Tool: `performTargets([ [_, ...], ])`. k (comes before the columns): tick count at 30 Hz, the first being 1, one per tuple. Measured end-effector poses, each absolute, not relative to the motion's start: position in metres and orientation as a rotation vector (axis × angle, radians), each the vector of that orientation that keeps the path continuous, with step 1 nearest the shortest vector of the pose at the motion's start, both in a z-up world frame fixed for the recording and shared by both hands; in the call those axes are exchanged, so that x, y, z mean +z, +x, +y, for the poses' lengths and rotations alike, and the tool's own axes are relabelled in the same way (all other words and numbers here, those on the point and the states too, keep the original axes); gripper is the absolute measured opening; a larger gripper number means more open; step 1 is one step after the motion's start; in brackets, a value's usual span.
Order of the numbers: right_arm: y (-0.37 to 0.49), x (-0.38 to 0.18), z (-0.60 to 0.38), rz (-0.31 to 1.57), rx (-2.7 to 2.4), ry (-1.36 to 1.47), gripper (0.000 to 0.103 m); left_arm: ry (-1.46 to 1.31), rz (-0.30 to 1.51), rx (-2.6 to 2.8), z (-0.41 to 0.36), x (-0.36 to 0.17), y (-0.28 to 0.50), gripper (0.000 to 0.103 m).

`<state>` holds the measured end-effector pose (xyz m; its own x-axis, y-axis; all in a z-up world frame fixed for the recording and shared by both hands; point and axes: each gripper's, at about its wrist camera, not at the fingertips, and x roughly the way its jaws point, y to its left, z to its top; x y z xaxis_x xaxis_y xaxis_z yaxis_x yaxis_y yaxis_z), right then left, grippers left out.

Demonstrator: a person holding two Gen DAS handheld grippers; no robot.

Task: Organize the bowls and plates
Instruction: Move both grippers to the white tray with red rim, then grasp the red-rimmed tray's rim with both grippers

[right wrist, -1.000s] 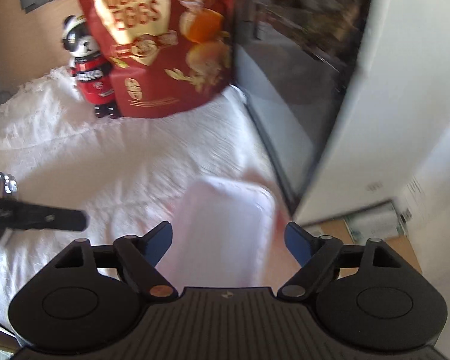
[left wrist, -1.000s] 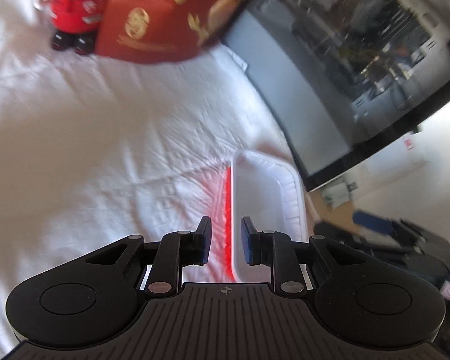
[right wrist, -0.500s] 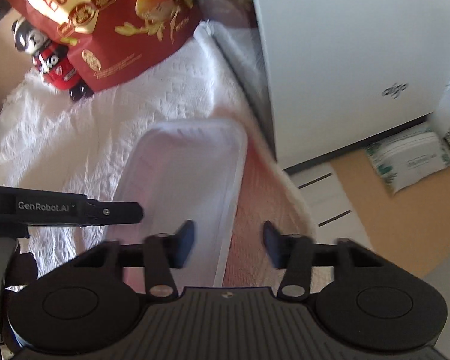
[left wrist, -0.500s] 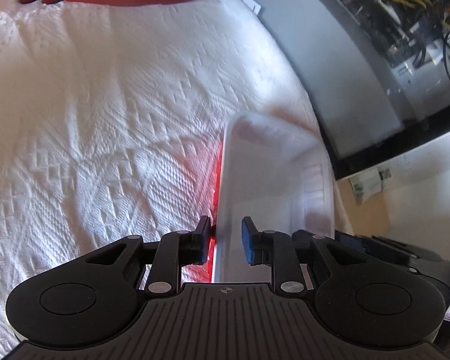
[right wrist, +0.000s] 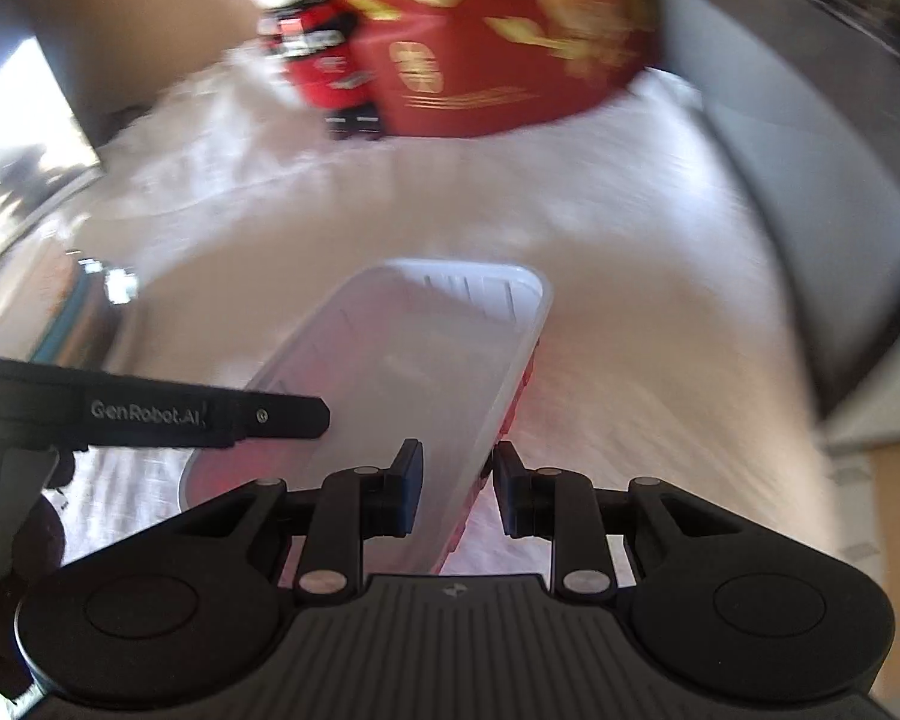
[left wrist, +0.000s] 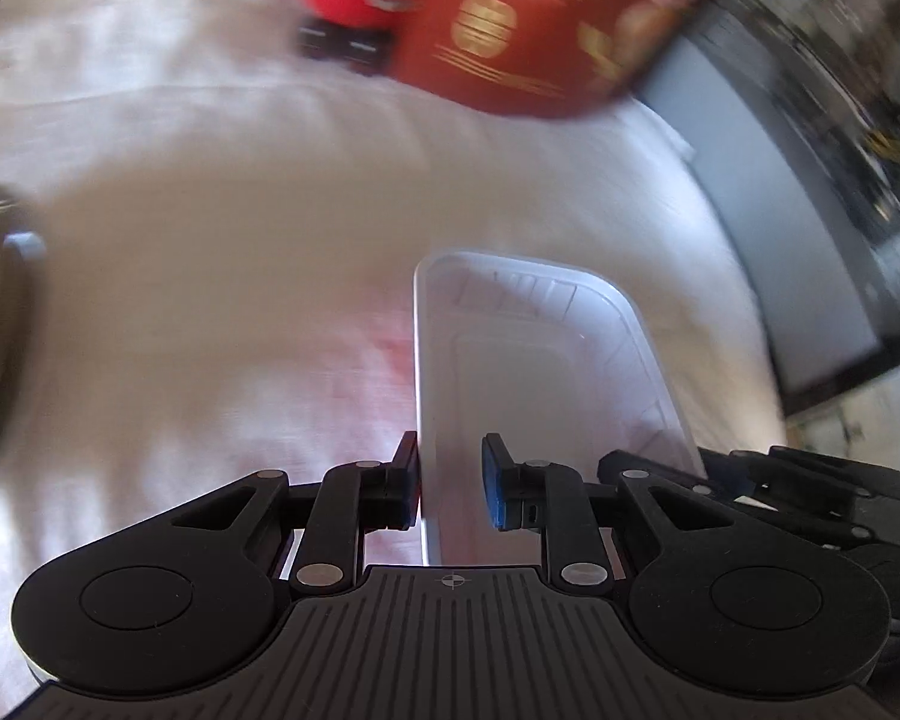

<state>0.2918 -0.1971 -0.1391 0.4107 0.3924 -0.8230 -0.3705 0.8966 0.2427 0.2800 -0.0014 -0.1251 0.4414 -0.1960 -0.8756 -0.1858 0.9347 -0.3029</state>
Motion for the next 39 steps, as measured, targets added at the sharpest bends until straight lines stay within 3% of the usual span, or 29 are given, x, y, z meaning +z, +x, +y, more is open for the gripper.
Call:
performTargets([
  [8, 0.307, -0.145, -0.134, 1.044, 0.657, -0.018, 0.025, -0.448, 1.116, 0.142, 0.041, -0.124, 0.263, 0.023],
  [26, 0.316, -0.172, -0.126, 1.171, 0.582, 0.017, 0.027, -0.448, 1.214, 0.032, 0.046, -0.151, 0.279, 0.02],
  [33, 0.31, -0.152, -0.128, 1.137, 0.494, 0.037, 0.027, -0.467, 1.213, -0.062, 0.048, -0.134, 0.277, 0.02],
  [39, 0.306, -0.108, -0.128, 1.052, 0.461, 0.067, 0.027, -0.442, 1.09, -0.119, 0.069, -0.078, 0.275, 0.02],
])
